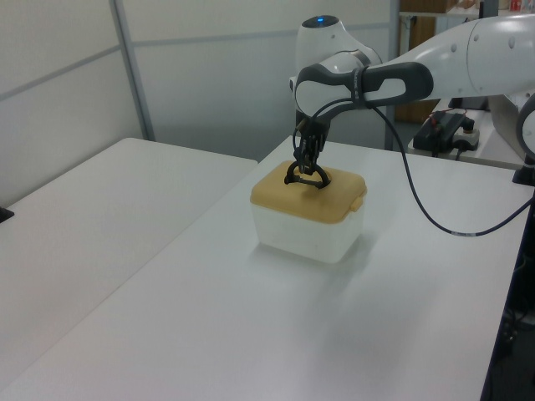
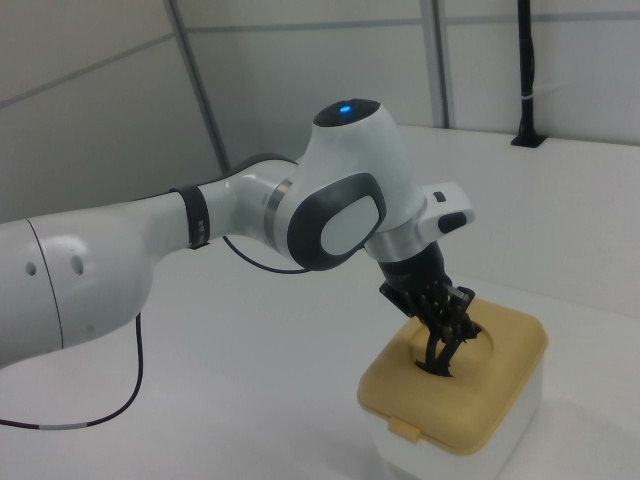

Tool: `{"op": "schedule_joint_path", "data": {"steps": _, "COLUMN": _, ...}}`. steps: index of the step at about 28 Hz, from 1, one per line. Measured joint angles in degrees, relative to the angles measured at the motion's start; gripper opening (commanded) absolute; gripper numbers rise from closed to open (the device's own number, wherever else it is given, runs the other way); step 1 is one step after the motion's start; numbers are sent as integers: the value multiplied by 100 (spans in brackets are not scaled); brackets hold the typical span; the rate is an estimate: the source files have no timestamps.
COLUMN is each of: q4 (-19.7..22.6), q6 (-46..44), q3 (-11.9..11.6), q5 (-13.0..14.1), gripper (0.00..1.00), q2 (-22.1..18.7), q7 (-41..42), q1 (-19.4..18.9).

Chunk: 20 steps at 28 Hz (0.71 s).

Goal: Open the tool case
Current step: 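Lift the tan lid by its handle off the white box, then carry the lid beside the box and lower it onto the table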

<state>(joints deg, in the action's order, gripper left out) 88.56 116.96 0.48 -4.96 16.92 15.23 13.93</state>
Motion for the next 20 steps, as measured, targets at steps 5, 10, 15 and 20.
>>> {"op": "schedule_joint_path", "data": {"steps": 5, "q4": -12, "q6": 0, "q3": 0, "q5": 0, "gripper": 0, "q2": -3, "q7": 0, "q1": 0}}
{"op": "schedule_joint_path", "data": {"steps": 10, "q4": -93, "q6": -5, "q3": 11, "q5": 218, "gripper": 0, "q2": -78, "q7": 6, "q1": -21}}
{"op": "schedule_joint_path", "data": {"steps": 15, "q4": -136, "q6": -227, "q3": 21, "q5": 376, "gripper": 0, "q2": -278, "q7": -10, "q1": -220}}
{"op": "schedule_joint_path", "data": {"steps": 20, "q4": -139, "q6": -686, "q3": 28, "q5": 391, "gripper": 0, "q2": -540, "q7": -195, "q1": -427}}
